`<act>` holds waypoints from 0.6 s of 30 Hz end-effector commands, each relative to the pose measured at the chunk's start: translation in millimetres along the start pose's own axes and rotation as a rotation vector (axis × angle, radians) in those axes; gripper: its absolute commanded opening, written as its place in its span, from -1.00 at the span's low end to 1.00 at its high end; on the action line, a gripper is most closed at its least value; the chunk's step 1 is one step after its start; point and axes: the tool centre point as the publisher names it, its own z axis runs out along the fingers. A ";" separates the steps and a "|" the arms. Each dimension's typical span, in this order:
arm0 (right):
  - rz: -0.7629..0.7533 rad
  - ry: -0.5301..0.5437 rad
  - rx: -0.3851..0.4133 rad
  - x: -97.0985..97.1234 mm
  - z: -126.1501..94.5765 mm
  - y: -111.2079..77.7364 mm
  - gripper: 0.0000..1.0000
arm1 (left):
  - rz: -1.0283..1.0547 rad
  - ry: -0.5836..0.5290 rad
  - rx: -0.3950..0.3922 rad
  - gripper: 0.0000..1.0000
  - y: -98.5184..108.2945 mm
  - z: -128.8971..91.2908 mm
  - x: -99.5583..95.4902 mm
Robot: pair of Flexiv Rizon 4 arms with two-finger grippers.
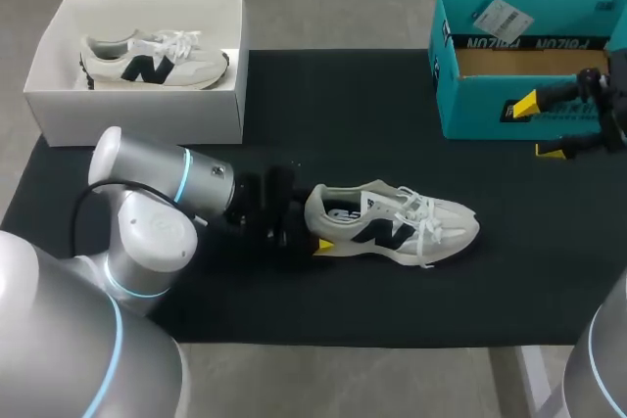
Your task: Take the shoe out of the shoebox, open the shoe tongue, remove and reinsert the insole, then place the shoe into the shoebox
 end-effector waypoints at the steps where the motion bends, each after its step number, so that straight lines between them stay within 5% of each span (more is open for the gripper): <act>1: 0.016 -0.020 -0.015 17.5 25.1 -0.1 1.00 | 0.000 -0.002 -0.004 -1.00 0.3 1.0 1.9; 18: 0.099 -0.294 -0.085 42.3 99.3 -21.8 1.00 | 0.000 -0.002 -0.004 -1.00 0.3 1.0 1.9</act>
